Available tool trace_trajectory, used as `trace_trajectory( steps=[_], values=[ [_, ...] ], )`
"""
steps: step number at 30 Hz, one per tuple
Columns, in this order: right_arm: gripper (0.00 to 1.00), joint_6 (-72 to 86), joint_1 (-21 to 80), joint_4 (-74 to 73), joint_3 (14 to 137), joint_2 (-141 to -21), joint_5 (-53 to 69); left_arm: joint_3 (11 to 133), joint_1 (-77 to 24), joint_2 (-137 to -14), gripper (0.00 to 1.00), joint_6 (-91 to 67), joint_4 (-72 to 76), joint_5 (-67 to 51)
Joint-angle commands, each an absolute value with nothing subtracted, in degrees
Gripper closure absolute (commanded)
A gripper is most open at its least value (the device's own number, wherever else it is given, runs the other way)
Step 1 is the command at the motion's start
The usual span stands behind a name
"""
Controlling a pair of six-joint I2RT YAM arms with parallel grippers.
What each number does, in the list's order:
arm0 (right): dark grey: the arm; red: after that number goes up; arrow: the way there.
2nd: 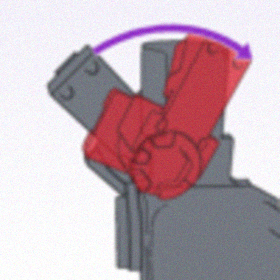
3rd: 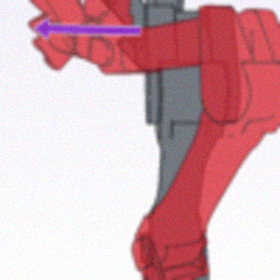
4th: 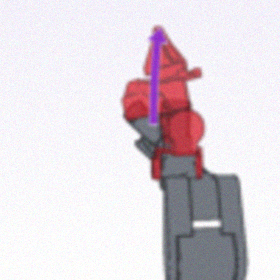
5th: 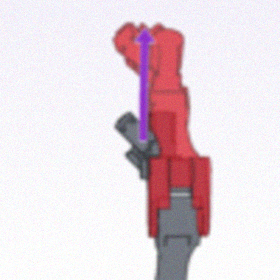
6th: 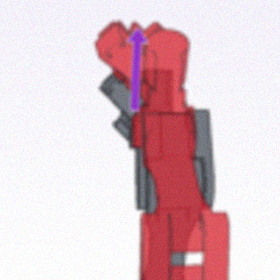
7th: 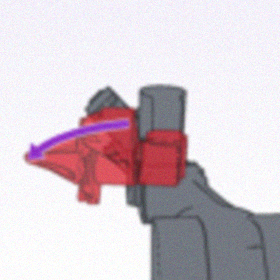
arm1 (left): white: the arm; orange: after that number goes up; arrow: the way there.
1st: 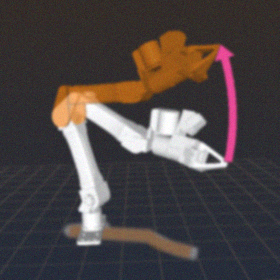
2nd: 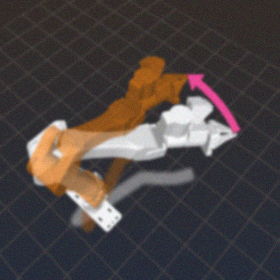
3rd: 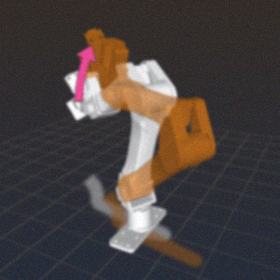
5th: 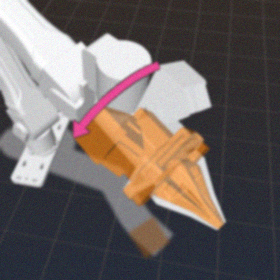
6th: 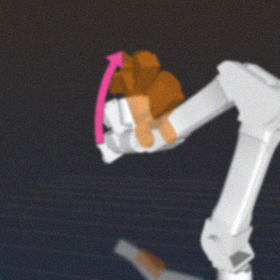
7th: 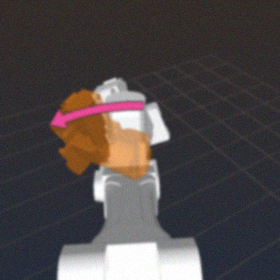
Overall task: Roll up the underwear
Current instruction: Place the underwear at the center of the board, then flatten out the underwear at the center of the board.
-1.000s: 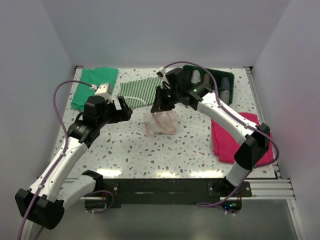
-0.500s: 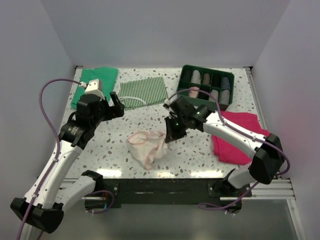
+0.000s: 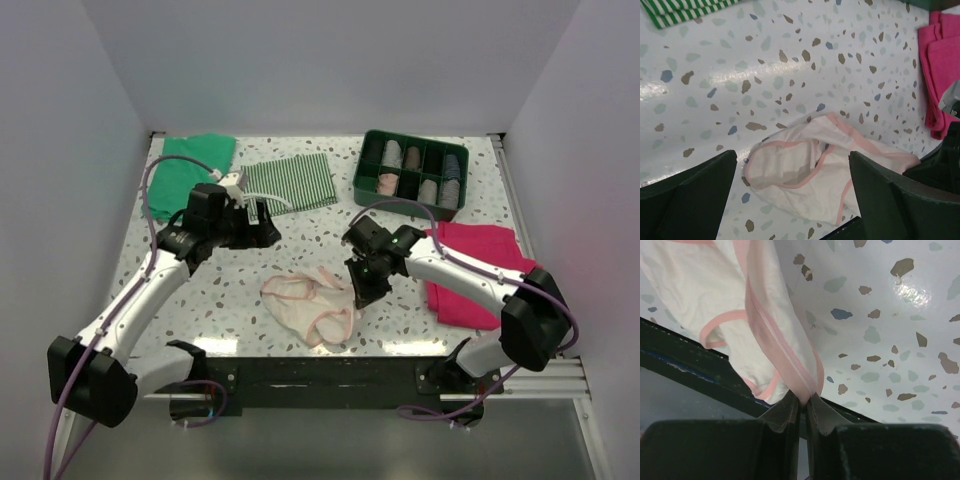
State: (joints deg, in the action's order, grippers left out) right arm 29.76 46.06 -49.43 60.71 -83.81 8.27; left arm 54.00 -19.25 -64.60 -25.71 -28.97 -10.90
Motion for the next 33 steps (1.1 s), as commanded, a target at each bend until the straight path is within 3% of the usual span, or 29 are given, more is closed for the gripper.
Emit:
trace_trajectory(
  steps=[1,6,17,18,19,24,30,33],
  values=[
    [0.86,30.3,46.0,-48.1,58.5,-81.5,7.5,50.3,-19.2,-67.0,0.00,-23.2,-22.7,-23.1],
    [0.80,30.8,46.1,-46.7,58.2,-81.4,7.4,50.0,-22.1,-73.1,0.05,-22.2,-21.6,-22.2],
    [0.75,32.1,46.1,-46.7,58.7,-81.1,3.4,48.8,-28.7,-78.7,0.06,-23.9,-19.2,-19.0],
    [0.65,33.2,46.1,-47.0,58.4,-80.7,2.2,49.3,-28.8,-79.2,0.05,-24.1,-18.9,-18.5],
    [0.64,33.9,46.0,-47.5,57.8,-80.2,-0.1,49.7,-28.9,-79.9,0.05,-24.1,-18.7,-18.2],
    [0.64,40.9,43.0,-46.7,52.0,-72.8,-1.8,54.9,-30.2,-84.9,0.01,-22.9,-17.1,-18.5],
    [0.59,50.9,36.0,-39.7,38.9,-58.7,3.6,62.4,-32.2,-92.0,0.01,-19.9,-19.9,-17.8],
    [0.54,52.2,35.9,-37.5,36.1,-57.2,7.0,63.5,-32.5,-93.9,0.02,-19.1,-20.1,-18.5]
  ],
)
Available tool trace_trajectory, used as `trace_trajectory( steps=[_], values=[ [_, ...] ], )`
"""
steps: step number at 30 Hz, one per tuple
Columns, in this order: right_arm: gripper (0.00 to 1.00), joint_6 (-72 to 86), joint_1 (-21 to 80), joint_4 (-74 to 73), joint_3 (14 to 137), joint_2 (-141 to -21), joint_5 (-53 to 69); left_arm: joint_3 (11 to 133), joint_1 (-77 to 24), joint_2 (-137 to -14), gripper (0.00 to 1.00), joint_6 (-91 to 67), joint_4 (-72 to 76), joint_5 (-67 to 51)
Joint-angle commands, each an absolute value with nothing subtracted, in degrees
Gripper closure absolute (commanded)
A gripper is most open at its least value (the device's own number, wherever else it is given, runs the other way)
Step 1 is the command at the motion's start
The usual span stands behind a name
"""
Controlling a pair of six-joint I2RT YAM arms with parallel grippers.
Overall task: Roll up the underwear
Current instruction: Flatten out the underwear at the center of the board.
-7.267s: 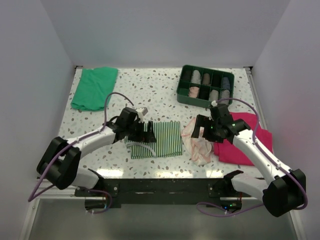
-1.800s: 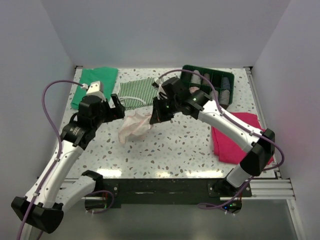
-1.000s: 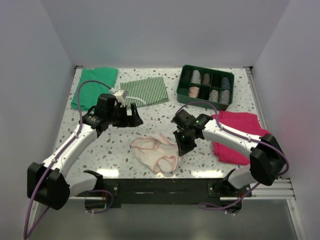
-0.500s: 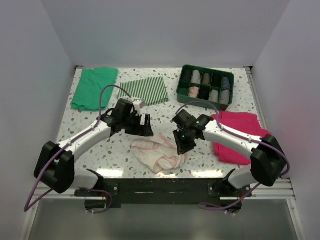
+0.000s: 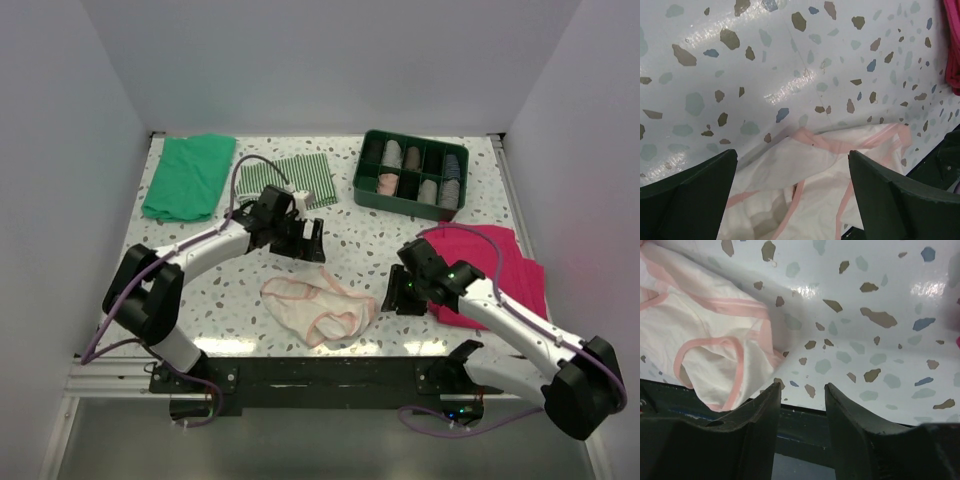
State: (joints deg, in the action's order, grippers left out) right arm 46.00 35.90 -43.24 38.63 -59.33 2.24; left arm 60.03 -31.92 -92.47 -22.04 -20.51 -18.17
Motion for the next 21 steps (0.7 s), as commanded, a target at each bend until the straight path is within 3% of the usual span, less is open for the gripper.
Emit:
trace_trajectory(
  steps=[1,16,21],
  values=[
    [0.54,52.4,35.9,-37.0,35.6,-57.7,7.8,63.5,-32.7,-94.3,0.02,-18.8,-20.3,-18.6],
    [0.54,52.0,36.0,-30.4,33.3,-63.0,13.4,60.6,-34.8,-99.0,0.22,-17.8,-17.6,-19.6],
    [0.53,52.6,35.9,-28.3,31.6,-63.5,14.2,60.5,-35.2,-100.5,0.33,-18.3,-16.3,-19.6]
  ],
)
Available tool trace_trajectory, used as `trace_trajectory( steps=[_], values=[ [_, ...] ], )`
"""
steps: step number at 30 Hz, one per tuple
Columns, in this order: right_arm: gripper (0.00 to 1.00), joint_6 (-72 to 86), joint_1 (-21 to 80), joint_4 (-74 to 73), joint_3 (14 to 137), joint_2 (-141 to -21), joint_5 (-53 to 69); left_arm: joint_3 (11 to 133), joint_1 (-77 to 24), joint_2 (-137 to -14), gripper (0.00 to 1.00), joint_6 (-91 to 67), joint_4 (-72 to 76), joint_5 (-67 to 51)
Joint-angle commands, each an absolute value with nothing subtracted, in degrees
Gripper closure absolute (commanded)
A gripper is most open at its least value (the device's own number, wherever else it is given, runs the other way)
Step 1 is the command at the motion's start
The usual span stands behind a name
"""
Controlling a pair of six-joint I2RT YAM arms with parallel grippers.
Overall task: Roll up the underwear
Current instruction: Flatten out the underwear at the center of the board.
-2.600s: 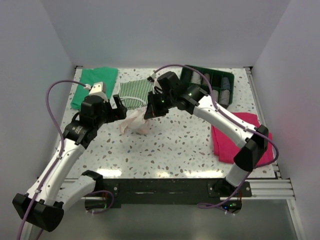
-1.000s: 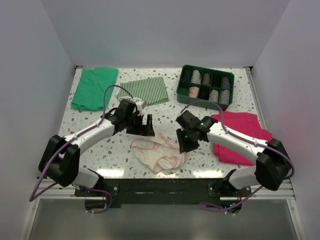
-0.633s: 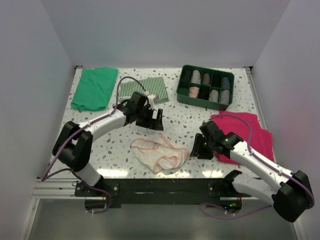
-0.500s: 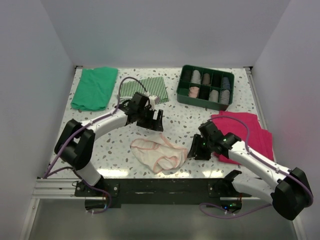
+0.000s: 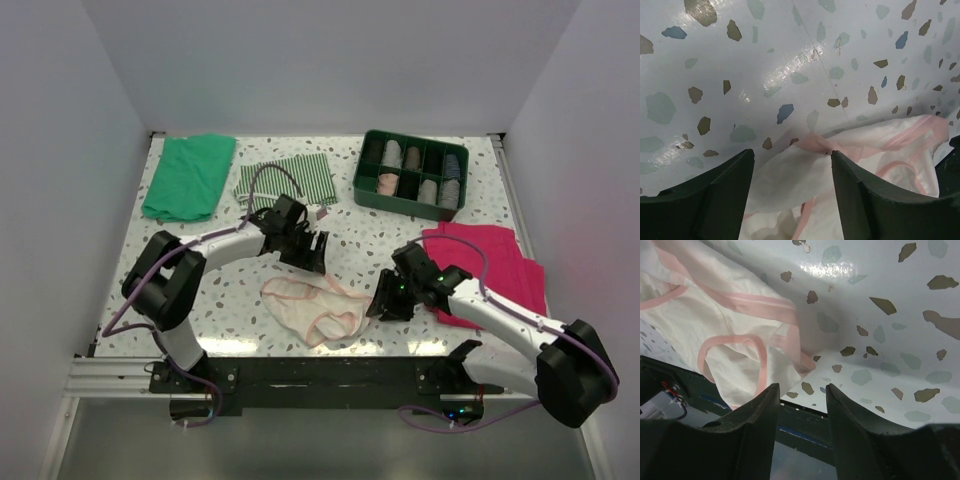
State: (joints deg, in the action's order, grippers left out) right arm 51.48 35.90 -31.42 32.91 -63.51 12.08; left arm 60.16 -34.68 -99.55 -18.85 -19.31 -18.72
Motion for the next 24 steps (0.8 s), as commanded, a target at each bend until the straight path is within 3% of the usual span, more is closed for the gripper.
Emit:
trace_trajectory(
  steps=[1,5,11,14,15,18,20,24],
  values=[
    [0.53,52.7,35.9,-28.0,31.2,-63.9,14.2,60.2,-35.2,-100.8,0.38,-18.5,-16.0,-19.1],
    [0.53,52.9,35.9,-25.1,30.3,-66.0,14.6,58.8,-35.2,-101.2,0.56,-19.7,-13.9,-18.0],
    [0.53,51.9,35.9,-22.2,30.8,-70.4,14.7,58.5,-35.2,-100.7,0.72,-20.6,-12.9,-17.3],
    [0.63,52.0,35.9,-20.2,31.1,-71.6,15.5,59.0,-35.2,-99.9,0.78,-20.6,-13.4,-16.5],
    [0.77,51.9,35.9,-20.0,31.2,-71.5,15.4,59.1,-35.2,-99.8,0.80,-20.6,-13.5,-16.0],
    [1.00,51.5,35.9,-20.6,32.2,-70.1,14.2,59.9,-35.2,-98.6,0.89,-20.5,-14.5,-15.1],
    [1.00,49.2,35.9,-25.9,34.2,-68.7,11.8,61.3,-35.2,-97.5,0.99,-20.3,-16.1,-14.5],
    [1.00,44.0,35.9,-36.1,43.2,-63.6,3.6,64.9,-34.7,-92.8,1.00,-20.3,-19.8,-11.1]
  ],
)
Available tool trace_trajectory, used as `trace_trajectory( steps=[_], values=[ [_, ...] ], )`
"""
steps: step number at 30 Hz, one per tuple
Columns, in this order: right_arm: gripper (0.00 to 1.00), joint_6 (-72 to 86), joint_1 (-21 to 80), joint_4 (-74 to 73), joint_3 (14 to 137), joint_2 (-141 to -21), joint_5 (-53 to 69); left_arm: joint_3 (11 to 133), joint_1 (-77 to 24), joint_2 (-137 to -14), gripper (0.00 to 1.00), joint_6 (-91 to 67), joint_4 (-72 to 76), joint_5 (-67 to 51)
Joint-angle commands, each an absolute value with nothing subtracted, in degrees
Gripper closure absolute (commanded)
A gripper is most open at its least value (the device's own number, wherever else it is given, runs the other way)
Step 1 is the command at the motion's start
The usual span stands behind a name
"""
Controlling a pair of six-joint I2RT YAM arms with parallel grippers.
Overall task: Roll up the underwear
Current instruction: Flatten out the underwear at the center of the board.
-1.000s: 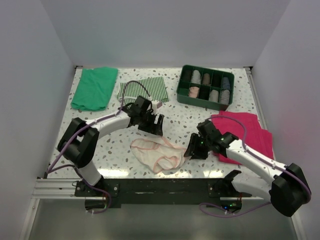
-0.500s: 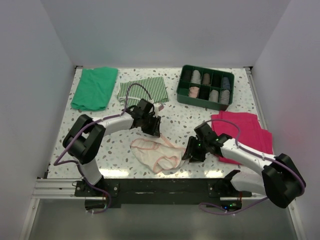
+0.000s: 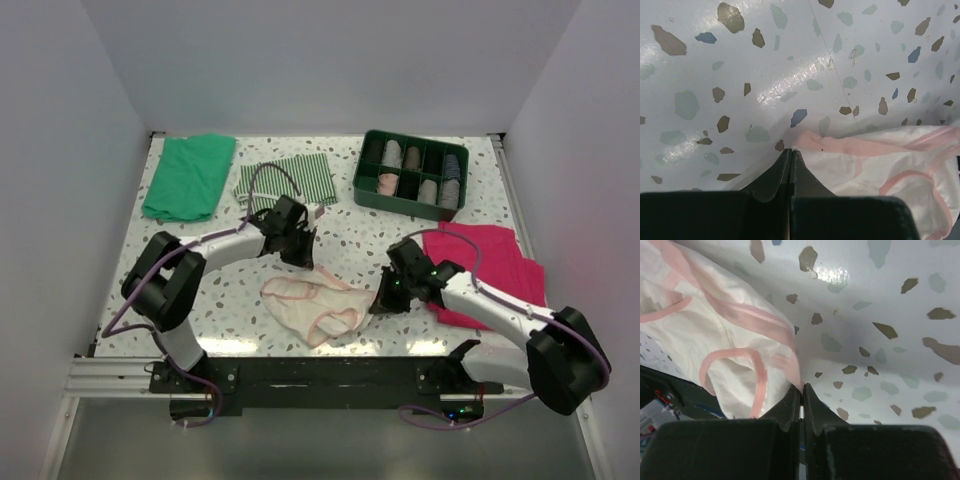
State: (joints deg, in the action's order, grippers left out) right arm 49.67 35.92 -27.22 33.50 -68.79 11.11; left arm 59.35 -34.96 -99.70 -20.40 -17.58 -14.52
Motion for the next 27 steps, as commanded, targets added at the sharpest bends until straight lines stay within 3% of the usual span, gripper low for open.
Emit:
trace_trajectory(
  steps=[1,12,14,27],
  values=[
    [1.00,42.9,35.9,-38.0,45.2,-63.0,2.3,65.7,-34.1,-90.4,1.00,-20.4,-21.2,-10.9],
    [1.00,24.4,35.9,-57.5,70.3,-69.2,0.1,69.5,-29.2,-71.0,1.00,-22.3,-29.4,-0.8],
    [1.00,24.4,35.9,-61.7,72.7,-71.0,-6.7,67.4,-28.3,-68.6,1.00,-22.0,-30.1,2.4],
    [0.96,21.1,36.0,-58.0,73.6,-67.9,10.0,59.6,-24.1,-58.5,1.00,-21.7,-34.1,-5.9]
  ],
)
